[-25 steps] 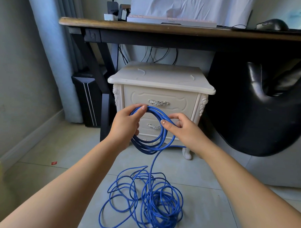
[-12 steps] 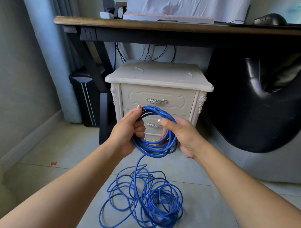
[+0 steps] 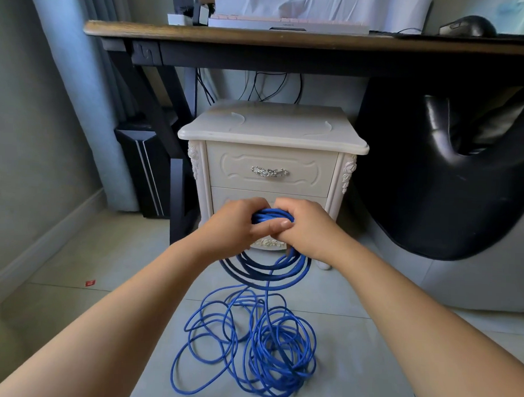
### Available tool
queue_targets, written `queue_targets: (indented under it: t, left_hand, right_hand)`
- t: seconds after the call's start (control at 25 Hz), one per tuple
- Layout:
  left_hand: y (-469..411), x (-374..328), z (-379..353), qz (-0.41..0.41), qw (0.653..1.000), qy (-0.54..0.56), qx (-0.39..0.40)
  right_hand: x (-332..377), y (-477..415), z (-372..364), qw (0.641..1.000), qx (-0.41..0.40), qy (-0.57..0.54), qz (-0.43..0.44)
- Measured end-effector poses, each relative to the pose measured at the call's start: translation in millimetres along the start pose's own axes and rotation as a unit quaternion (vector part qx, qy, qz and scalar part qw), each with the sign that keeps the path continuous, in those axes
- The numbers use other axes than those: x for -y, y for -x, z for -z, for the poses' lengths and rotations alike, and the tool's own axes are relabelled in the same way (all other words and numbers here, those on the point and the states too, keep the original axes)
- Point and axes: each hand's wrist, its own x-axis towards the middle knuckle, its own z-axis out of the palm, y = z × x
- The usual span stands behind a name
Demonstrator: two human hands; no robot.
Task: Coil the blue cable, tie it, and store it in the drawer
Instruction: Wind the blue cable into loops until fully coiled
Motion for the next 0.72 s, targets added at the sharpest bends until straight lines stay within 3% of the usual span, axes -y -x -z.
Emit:
queue_targets:
  t: [0.08, 0.2, 0.32, 0.6, 0.72]
  left_hand:
    - [-1.9, -0.6, 0.2, -0.017, 1.0, -0.01, -0.023]
    - [-3.7, 6.0, 8.0, 0.039, 0.988, 0.108, -0.108]
    - [-5.9, 17.6, 10.6, 0.12, 0.95, 0.221, -0.182]
    - [-9.2, 9.9, 7.7, 0.272, 0.834, 0.383, -0.289]
    - [-7.9, 8.9, -0.5, 0.291, 0.79, 0.469, -0.266]
  right_hand:
    - [0.1, -1.1, -0.1, 0.999, -0.025, -0.021, -0.009]
    - [-4.0, 0.1, 9.9, 0.994, 0.011, -0.079, -0.07]
    - [-5.6, 9.1, 9.8, 0.966, 0.096, -0.192, -0.143]
    - [2.2, 5.2, -13.3, 0.905, 0.044, -0.395, -0.148]
    - [8.0, 3.9, -25.8, 0.864, 0.0, -0.477, -0.158]
